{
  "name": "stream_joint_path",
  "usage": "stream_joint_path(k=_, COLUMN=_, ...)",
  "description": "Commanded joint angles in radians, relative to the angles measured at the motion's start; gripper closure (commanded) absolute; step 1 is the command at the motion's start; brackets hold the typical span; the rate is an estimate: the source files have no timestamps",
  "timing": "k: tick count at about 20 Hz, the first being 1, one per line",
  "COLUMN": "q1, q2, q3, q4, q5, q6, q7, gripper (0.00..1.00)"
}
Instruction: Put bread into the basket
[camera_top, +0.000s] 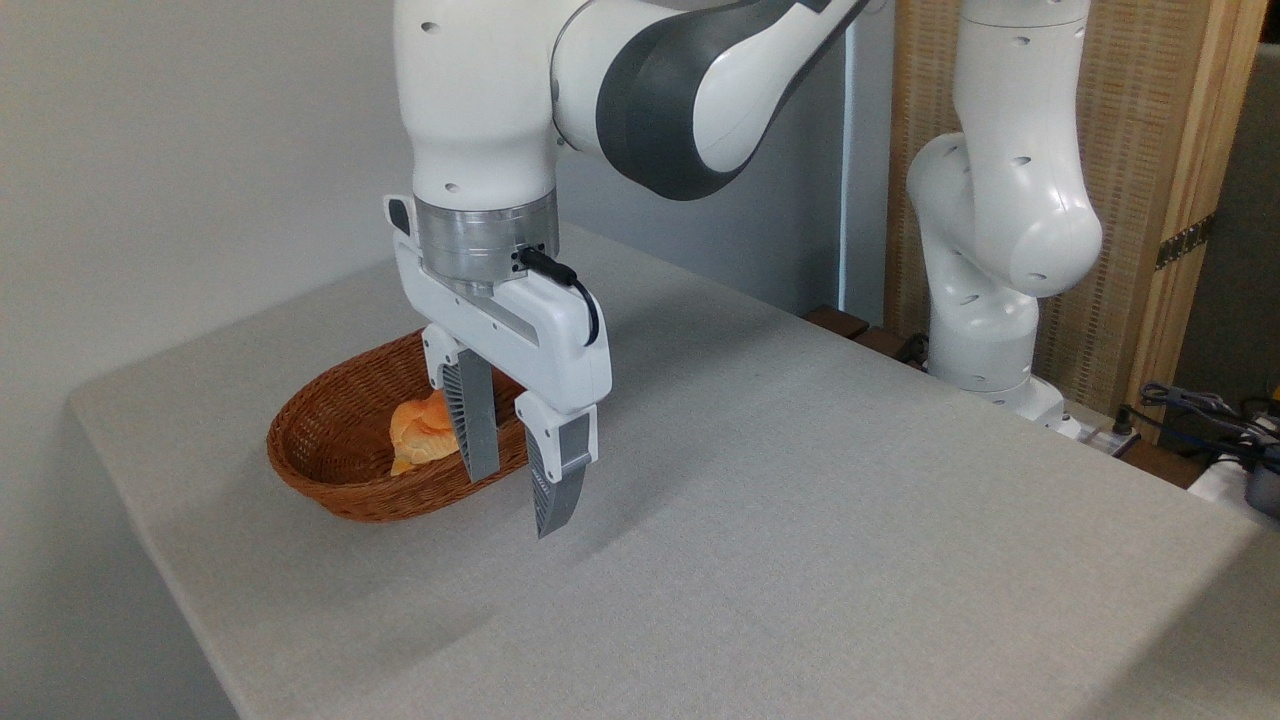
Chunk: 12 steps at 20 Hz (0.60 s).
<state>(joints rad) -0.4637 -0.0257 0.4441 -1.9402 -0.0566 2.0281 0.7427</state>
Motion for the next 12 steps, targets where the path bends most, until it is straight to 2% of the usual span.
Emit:
stream_joint_path(k=1, q1=-0.01, q2=-0.011, q3=0.015, q4=0.017, q5=0.011, q6=-0.019, q7=0.007, gripper=0.0)
stream_joint_path(k=4, q1=-0.001, q2=-0.01, q3=0.005, q4=0.017, q5=0.009, q6=-0.019, q7=0.004, gripper=0.0)
stream_joint_path(k=6, q1=0.036, q2=-0.008, q3=-0.027, q4=0.017, q5=0.003, q6=-0.017, q7=0.003, gripper=0.0)
stream_joint_path(k=8, q1=0.111, q2=-0.008, q3=-0.102, q4=0.017, q5=0.001, q6=-0.017, q7=0.003, gripper=0.0)
stream_joint_path(k=11, q1=0.27, q2=-0.008, q3=-0.252, q4=0.017, q5=0.0, q6=-0.017, q7=0.01, gripper=0.0)
stream_joint_path(k=12, q1=0.292, q2=-0.008, q3=-0.274, q4=0.017, q5=0.0, q6=-0.017, q7=0.01, gripper=0.0)
